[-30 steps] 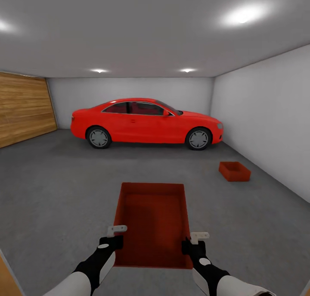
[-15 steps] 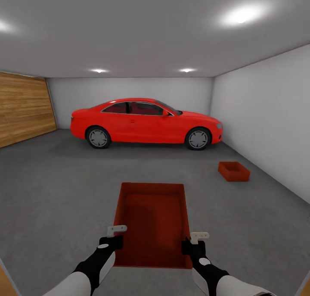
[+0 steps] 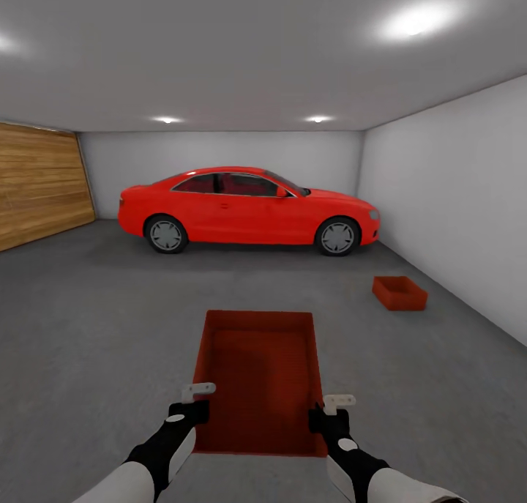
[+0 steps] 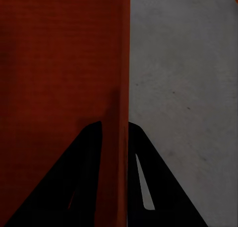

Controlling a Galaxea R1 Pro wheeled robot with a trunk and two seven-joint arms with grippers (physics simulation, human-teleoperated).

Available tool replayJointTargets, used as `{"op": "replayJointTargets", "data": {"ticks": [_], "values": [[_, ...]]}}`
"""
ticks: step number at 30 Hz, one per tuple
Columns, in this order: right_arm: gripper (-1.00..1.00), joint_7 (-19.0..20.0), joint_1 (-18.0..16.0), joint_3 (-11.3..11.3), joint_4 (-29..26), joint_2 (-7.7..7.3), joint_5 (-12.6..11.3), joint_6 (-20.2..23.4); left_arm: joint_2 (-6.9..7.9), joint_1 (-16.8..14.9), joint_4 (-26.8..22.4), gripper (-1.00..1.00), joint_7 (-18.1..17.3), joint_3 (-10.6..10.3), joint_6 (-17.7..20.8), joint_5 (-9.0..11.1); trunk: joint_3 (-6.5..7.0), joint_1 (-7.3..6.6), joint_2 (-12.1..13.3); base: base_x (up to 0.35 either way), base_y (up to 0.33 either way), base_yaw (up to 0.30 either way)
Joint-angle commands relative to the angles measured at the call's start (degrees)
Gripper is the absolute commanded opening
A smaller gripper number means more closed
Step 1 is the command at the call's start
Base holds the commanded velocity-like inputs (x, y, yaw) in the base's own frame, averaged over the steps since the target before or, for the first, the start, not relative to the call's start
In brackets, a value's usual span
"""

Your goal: Move the two storage containers from the living room to the garage. In the garage, place one container on the floor and stack the other container on top of it (either order is fine).

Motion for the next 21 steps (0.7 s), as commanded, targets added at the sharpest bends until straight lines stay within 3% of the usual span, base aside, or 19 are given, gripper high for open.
{"op": "replayJointTargets", "data": {"ticks": [1,21], "values": [[-1.0,0.1,-0.08,-0.67,-0.13,0.16,0.54,0.04,-0.04,-0.01,-0.1,-1.0,0.52,0.57,0.36,0.04,-0.1,0.05,-0.09,0.312,0.0,0.0],[-1.0,0.1,-0.08,-0.7,-0.13,0.07,0.54,0.04,-0.02,-0.01,-0.09,-1.0,0.52,0.57,0.36,0.04,-0.1,0.05,-0.09,0.32,0.0,0.0]]}}
